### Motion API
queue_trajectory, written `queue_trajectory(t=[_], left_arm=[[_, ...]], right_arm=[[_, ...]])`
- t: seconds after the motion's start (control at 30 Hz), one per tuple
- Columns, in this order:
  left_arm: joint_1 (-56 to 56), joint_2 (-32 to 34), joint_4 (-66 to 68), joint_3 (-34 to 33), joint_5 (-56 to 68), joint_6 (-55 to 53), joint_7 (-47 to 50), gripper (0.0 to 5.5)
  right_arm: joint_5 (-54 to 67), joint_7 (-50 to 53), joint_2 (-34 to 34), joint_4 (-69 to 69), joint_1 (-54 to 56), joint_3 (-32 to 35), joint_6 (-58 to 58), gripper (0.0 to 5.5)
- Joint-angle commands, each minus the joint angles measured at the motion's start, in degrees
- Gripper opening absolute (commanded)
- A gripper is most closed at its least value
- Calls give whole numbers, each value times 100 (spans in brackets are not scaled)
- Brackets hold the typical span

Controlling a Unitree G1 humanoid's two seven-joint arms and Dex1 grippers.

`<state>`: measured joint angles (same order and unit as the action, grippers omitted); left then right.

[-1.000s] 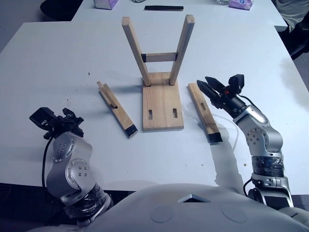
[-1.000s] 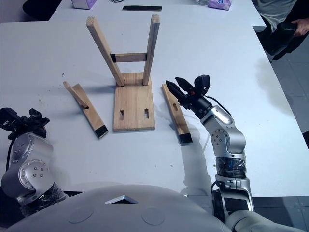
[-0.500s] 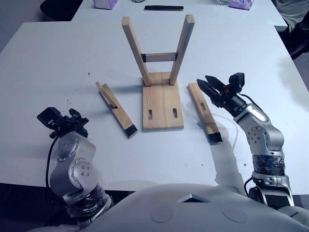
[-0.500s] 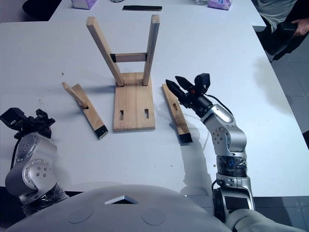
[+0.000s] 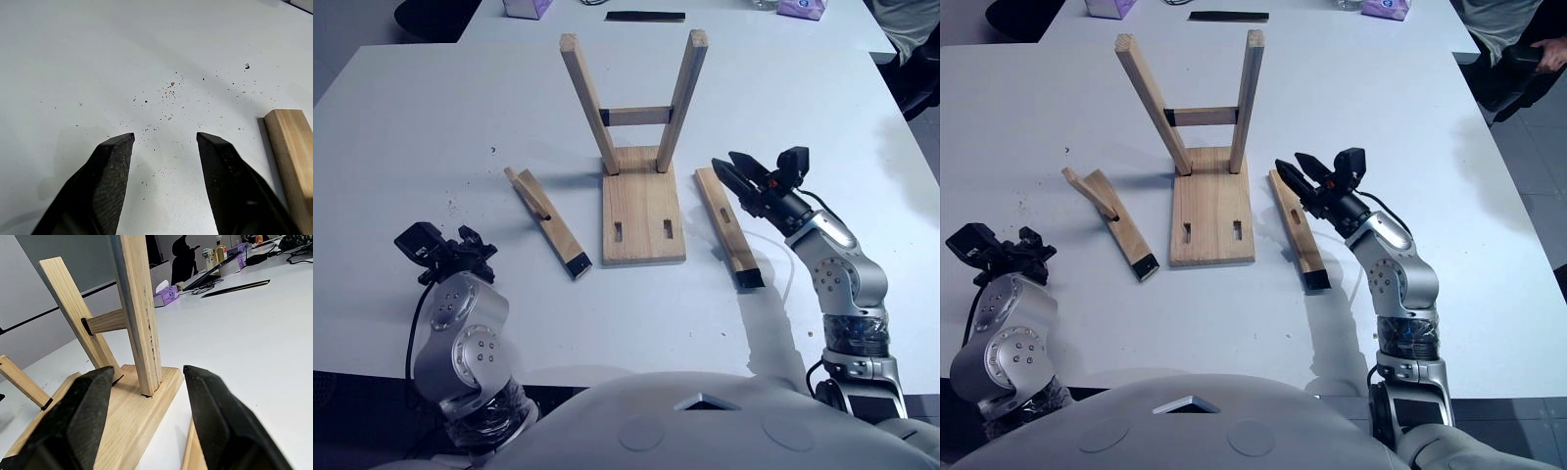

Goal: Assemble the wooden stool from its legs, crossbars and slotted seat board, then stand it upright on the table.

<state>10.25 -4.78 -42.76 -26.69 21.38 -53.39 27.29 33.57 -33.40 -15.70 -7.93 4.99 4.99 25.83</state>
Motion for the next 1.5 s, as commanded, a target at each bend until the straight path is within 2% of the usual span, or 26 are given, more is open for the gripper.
queue_trajectory(t=[0.03,0.27,0.9,1.33,1.5], left_arm=[[-56,-343,30,58,52,-139,4,237],[276,-628,-284,40,54,-156,141,237],[414,-638,-297,189,239,-136,184,237],[101,-288,-131,294,661,-736,-77,237],[-294,7,-164,108,935,-1301,-265,237]], right_arm=[[6,85,39,-139,-138,65,-15,262],[-33,-106,1,202,164,-71,18,262],[-107,-210,40,320,188,-96,-46,262],[-66,-103,-56,25,-44,70,30,262],[23,34,-109,-283,-317,254,83,262]])
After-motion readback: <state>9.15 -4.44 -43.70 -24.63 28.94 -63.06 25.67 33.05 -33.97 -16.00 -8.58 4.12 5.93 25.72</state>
